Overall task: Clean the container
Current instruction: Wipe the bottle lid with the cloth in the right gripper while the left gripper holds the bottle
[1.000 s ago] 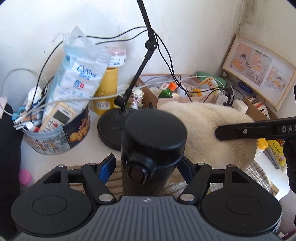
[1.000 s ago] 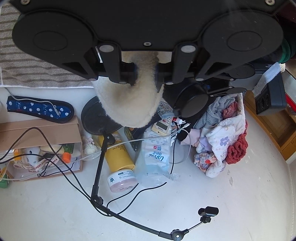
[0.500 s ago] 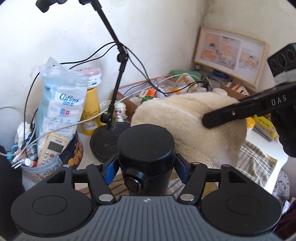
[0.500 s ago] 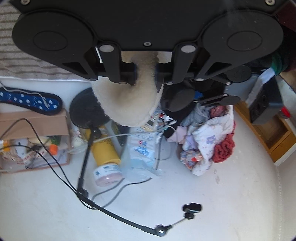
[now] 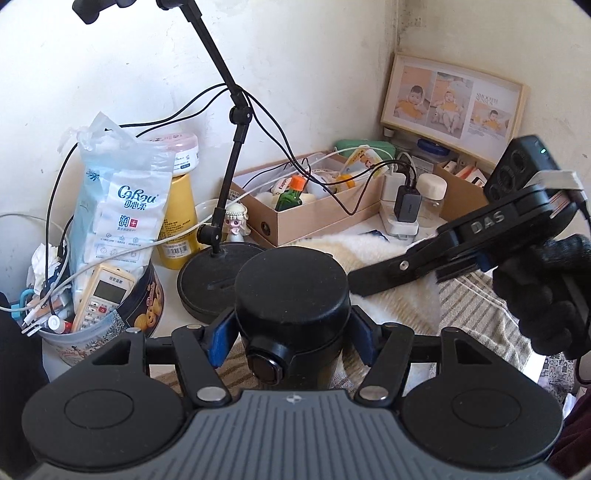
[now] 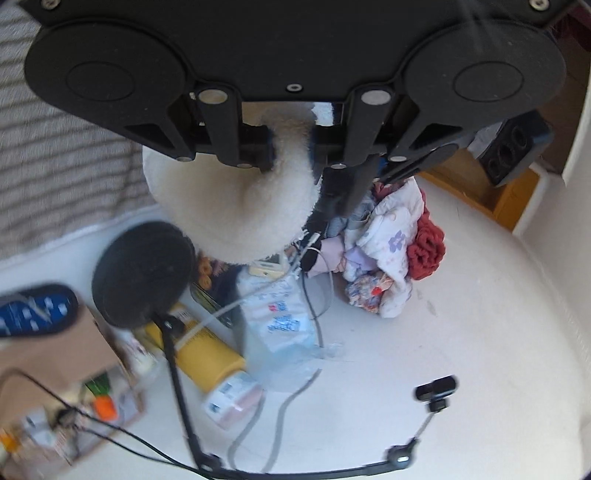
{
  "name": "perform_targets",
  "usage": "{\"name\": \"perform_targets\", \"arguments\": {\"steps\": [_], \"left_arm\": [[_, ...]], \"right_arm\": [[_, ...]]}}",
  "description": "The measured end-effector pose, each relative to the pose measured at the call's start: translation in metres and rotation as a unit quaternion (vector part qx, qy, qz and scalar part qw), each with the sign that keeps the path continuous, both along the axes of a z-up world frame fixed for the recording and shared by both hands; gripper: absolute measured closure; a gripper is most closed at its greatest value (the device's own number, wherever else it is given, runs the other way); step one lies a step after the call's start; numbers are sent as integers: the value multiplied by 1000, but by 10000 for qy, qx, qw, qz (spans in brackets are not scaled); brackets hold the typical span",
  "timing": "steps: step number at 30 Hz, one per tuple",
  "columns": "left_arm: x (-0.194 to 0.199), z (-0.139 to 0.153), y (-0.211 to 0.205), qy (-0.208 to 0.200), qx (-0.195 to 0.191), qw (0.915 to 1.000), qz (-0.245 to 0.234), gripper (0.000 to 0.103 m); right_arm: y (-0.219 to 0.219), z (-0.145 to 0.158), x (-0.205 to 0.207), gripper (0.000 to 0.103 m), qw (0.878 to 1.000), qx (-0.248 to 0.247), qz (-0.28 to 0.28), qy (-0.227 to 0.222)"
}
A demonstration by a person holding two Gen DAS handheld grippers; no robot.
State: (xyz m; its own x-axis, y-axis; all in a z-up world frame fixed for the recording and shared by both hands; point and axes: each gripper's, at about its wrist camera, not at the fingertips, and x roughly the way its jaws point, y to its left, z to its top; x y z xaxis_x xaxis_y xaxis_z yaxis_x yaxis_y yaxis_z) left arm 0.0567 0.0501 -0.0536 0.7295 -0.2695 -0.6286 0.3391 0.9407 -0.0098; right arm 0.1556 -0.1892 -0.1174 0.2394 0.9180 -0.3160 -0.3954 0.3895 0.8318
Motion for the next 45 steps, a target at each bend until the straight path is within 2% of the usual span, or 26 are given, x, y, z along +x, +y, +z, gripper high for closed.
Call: {"name": "perform_targets", "arguments": {"steps": [4, 13, 22, 28, 31, 40, 45], "left_arm": [[-1, 0, -1, -15, 6, 10000, 16, 40], [0, 0, -2, -16, 11, 10000, 47, 40], [1, 1, -4, -9, 51, 10000, 26, 40], [1, 1, -7, -29, 86, 10000, 13, 40], [2, 1, -8, -30, 90, 10000, 6, 40], [3, 1, -6, -35, 76, 10000, -16, 40], [2, 0, -6, -55, 79, 10000, -23, 40]], "right_arm": [[-1, -20, 4, 88, 9989, 68, -92, 456], [3, -56, 15, 88, 9955, -186, -128, 916], [4, -88, 25, 88, 9908, -346, -221, 1288], [7, -117, 28, 88, 9851, -748, -312, 1517], [7, -118, 26, 88, 9846, -748, -358, 1540], [-10, -102, 12, 87, 9774, 512, -317, 2025], [-15, -82, 4, 86, 9735, 1070, -311, 1998]]}}
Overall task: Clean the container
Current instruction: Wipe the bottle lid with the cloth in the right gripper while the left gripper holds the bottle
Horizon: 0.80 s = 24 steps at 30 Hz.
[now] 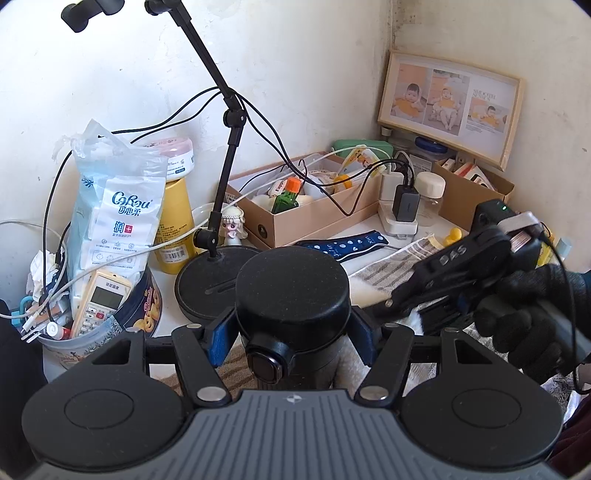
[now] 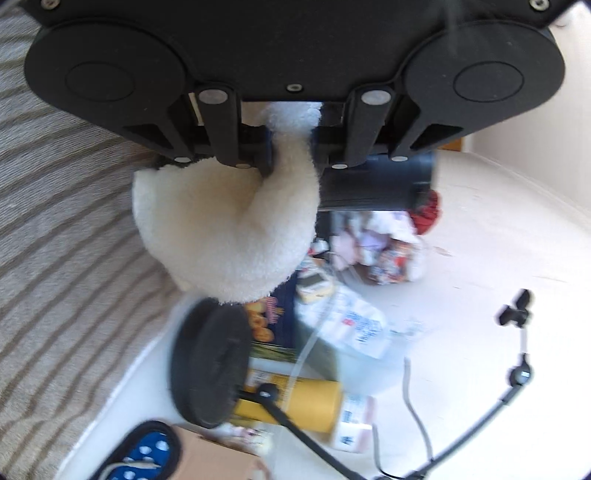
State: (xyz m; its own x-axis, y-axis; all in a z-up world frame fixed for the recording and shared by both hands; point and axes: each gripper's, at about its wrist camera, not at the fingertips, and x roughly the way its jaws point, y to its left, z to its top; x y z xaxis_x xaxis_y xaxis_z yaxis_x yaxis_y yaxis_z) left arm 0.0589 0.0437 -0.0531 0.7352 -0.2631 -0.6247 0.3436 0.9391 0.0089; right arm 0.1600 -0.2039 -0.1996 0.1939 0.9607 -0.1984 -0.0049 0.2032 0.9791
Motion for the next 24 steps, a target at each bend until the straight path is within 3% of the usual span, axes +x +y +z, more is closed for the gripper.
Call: {"name": "perform_targets", "arguments": {"steps": [7, 15, 24], "left_arm": [[-2, 0, 2, -2, -22, 10000, 0, 40], [-2, 1, 0, -6, 24, 10000, -46, 40], [-2, 1, 1, -18, 6, 10000, -53, 40]], "right_arm": [[2, 37, -3, 87, 9987, 412, -52, -304], [3, 71, 2, 86, 9961, 536, 0, -696], [8, 47, 9, 87, 9990, 234, -10, -379]]}}
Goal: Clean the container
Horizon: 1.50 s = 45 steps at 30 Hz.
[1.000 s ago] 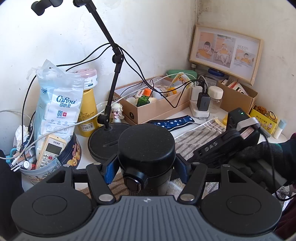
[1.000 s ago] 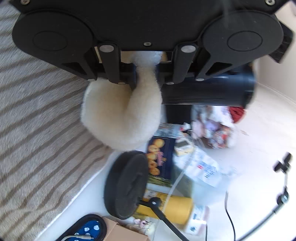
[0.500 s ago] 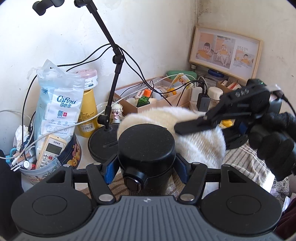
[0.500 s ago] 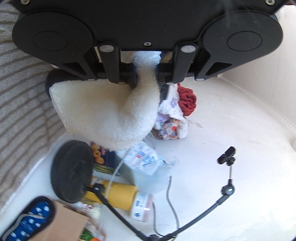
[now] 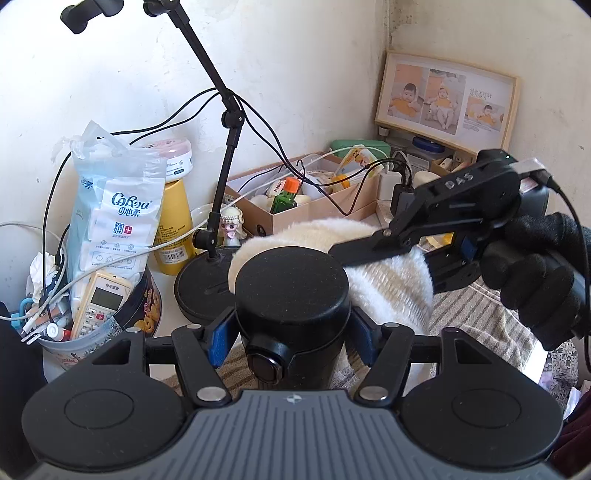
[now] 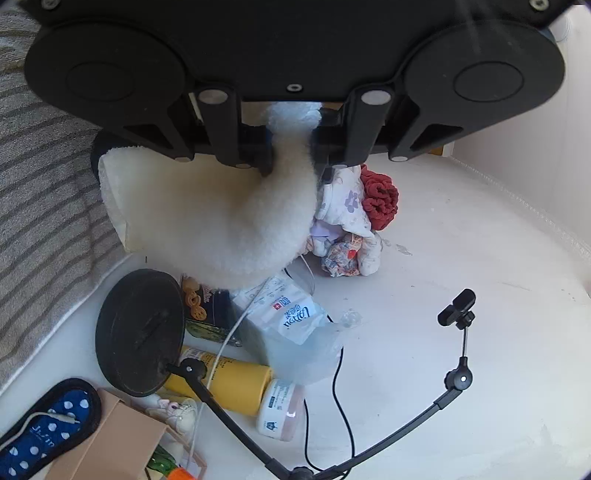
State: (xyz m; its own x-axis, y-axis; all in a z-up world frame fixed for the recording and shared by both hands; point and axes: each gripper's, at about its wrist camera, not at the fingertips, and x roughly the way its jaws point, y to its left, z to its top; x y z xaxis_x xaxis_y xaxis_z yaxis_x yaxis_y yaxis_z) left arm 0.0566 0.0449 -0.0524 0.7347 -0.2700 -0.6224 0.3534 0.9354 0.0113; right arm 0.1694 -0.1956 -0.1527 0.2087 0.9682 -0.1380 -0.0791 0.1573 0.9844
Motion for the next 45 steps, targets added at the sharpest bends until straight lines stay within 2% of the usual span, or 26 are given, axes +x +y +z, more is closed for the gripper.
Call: {"name": "perform_targets", "arguments": {"steps": [10, 16, 19, 22, 25, 27, 29, 31, 37, 43, 45], "left_arm": [[4, 0, 2, -6, -2, 9999, -112, 40], [12, 2, 9, 63, 98, 9970, -767, 40], [18, 6, 12, 252, 68, 9961, -845, 40], [20, 10, 7, 484, -8, 9978, -461, 40], [19, 10, -2, 704, -100, 9970, 322, 34], [16, 11, -9, 764, -176, 9931, 867, 34], [14, 12, -12, 785, -432, 9870, 1335, 34], [13, 11, -12, 788, -679, 9811, 1633, 34], [16, -1, -6, 643, -768, 9724, 2106, 33], [15, -5, 2, 478, -660, 9903, 1127, 37], [18, -5, 7, 473, -581, 9953, 617, 37]], "right_arm": [[5, -31, 7, 87, 9977, -606, 6, 317], [8, -56, 10, 87, 9912, -1216, 129, 513], [10, -64, 10, 87, 9854, -1614, 212, 509], [8, -60, 5, 87, 9858, -1628, 156, 385], [8, -53, 2, 87, 9856, -1664, 164, 257], [7, -48, 1, 87, 9856, -1671, 177, 183], [5, -44, 0, 87, 9864, -1627, 166, 135], [2, -39, -2, 87, 9873, -1577, 153, 90], [-2, -29, -9, 87, 9898, -1402, 247, 8], [-8, -25, -15, 86, 9906, -1357, 181, -33], [-12, -25, -16, 86, 9909, -1342, 100, -18]]}}
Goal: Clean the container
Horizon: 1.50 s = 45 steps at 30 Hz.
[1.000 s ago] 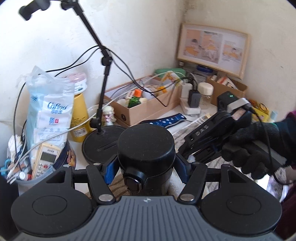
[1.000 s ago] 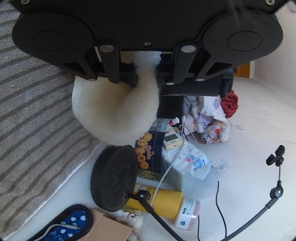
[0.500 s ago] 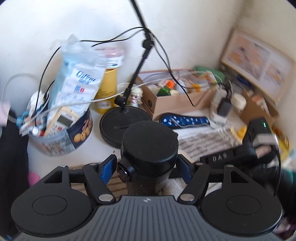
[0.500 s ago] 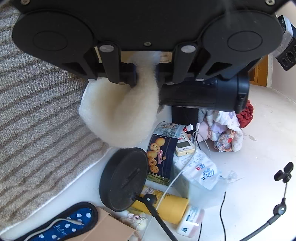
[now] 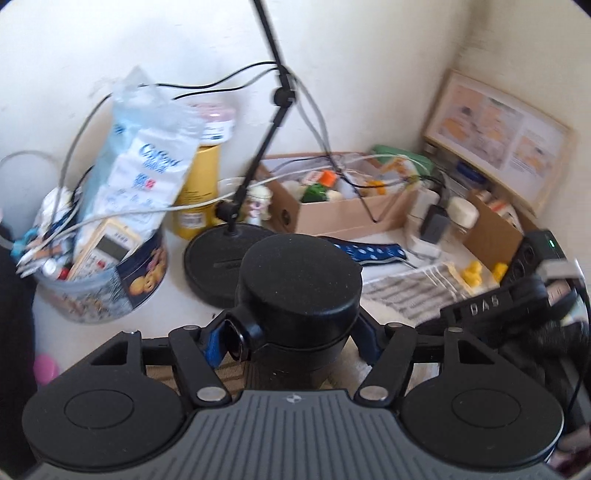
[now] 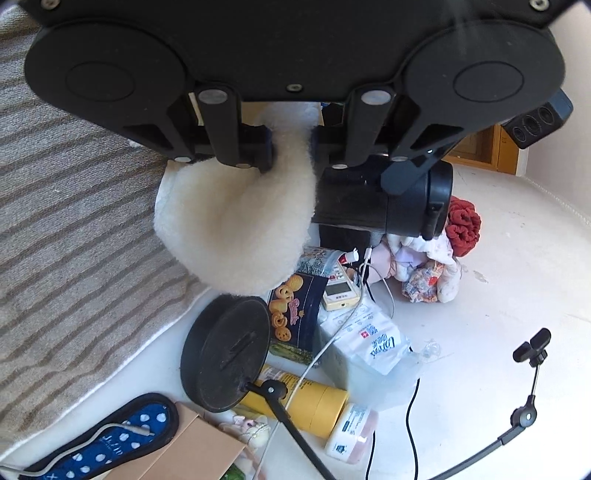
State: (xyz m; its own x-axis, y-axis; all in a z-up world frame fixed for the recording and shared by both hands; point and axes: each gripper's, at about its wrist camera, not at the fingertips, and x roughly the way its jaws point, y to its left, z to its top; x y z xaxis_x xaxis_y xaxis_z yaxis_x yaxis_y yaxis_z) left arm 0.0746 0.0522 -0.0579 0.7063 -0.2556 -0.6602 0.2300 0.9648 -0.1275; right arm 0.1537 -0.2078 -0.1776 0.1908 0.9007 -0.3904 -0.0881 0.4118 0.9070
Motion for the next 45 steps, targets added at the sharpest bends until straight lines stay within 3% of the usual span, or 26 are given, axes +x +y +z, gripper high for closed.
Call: {"name": "perform_targets", "arguments": {"steps": [3, 6, 8, 10, 18, 23, 27, 32, 34, 36, 40, 45], "left_arm": [[10, 1, 11, 58, 82, 9959, -903, 37], [22, 2, 22, 133, 101, 9853, -1701, 37], [30, 4, 27, 270, 64, 9804, -1949, 37], [32, 8, 25, 413, 112, 9834, -1762, 37], [-5, 19, -6, 102, 571, 9966, -593, 33], [-14, 24, -18, -94, 810, 9967, -11, 32], [-16, 24, -27, -163, 1070, 9940, 178, 21], [-13, 18, -26, -223, 862, 9946, 539, 21], [-13, 17, -24, -216, 838, 9952, 455, 21], [-15, 17, -21, -268, 815, 9958, 325, 31], [-11, 17, -13, -281, 787, 9965, -30, 31], [-12, 15, -4, -408, 850, 9921, -828, 31]], "right_arm": [[-8, 2, -2, 86, 9999, 61, -134, -9], [-11, 6, -4, 86, 9997, 86, -208, -46], [-13, 8, -5, 86, 9996, 102, -256, -69], [-12, 9, -6, 86, 9996, 105, -257, -80], [-9, 19, -4, 86, 9996, 155, -96, -215], [-6, 25, 0, 86, 9993, 216, 11, -309], [-4, 27, 3, 86, 9991, 241, 87, -336], [-3, 26, 2, 86, 9990, 251, 132, -339], [0, 29, -2, 86, 9991, 230, 89, -345], [-1, 30, -2, 86, 9991, 227, 66, -356], [-3, 35, -1, 86, 9987, 232, 62, -456], [-1, 50, 4, 86, 9966, 365, 157, -719]]}}
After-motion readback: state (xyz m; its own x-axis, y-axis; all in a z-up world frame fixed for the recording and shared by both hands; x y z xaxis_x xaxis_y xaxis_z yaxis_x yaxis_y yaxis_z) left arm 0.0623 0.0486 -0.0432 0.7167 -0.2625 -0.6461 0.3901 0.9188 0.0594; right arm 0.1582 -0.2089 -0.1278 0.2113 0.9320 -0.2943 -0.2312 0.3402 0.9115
